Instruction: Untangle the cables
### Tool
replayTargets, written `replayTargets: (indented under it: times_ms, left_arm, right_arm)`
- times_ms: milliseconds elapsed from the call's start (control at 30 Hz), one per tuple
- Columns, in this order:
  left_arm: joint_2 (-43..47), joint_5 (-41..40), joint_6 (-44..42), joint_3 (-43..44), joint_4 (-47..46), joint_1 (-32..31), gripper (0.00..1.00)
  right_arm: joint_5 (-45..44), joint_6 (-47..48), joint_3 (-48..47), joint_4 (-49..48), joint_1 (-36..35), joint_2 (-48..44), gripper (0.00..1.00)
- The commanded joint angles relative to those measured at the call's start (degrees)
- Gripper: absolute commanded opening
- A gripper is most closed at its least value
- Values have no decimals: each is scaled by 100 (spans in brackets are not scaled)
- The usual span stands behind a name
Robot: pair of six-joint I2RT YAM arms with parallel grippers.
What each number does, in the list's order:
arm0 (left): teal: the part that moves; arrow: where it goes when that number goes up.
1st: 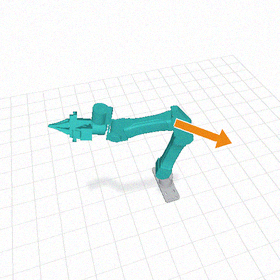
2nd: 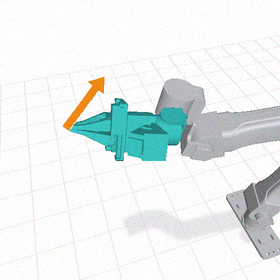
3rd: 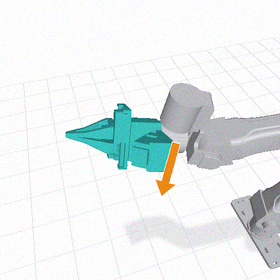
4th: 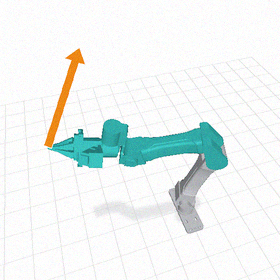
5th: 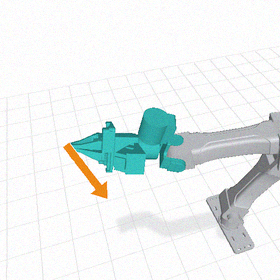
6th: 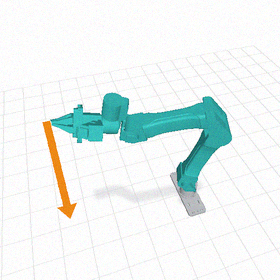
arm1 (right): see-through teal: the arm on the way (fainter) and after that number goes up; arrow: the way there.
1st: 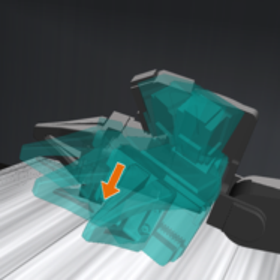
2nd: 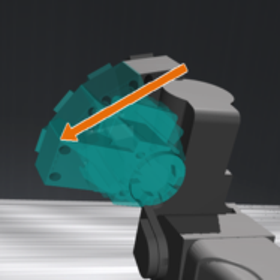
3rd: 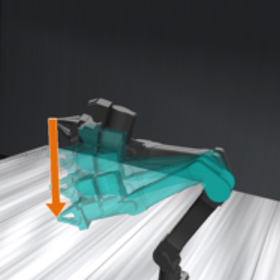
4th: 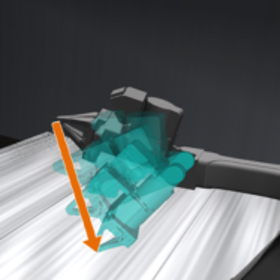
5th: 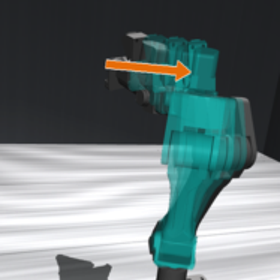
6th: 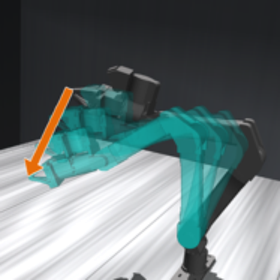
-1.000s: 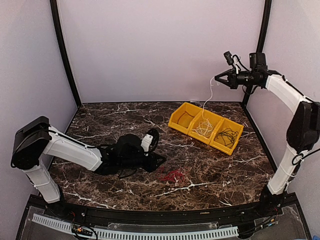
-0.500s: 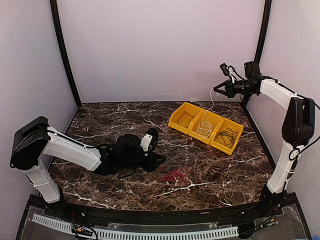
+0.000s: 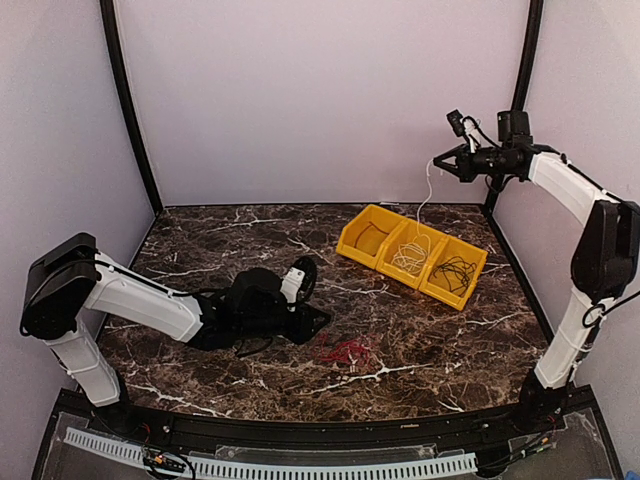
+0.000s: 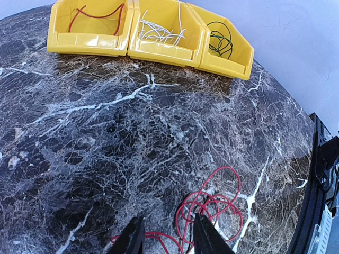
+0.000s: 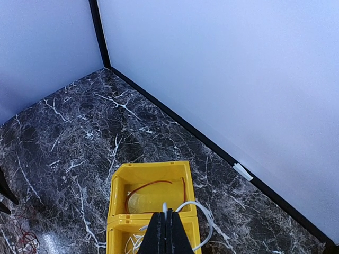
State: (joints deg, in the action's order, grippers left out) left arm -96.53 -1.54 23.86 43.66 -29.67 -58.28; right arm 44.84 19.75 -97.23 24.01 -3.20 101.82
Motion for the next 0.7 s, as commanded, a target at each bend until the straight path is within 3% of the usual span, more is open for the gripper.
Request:
replayTargets:
  times_ms: [0, 667]
  left_arm:
    - [54, -4, 28, -60, -26, 27, 33]
    - [-14, 37, 91, -58, -75, 27, 34]
  right_arm:
    - [-116, -143, 220, -352, 30, 94, 0]
    - [-252, 329, 1049, 225, -190, 1048, 0]
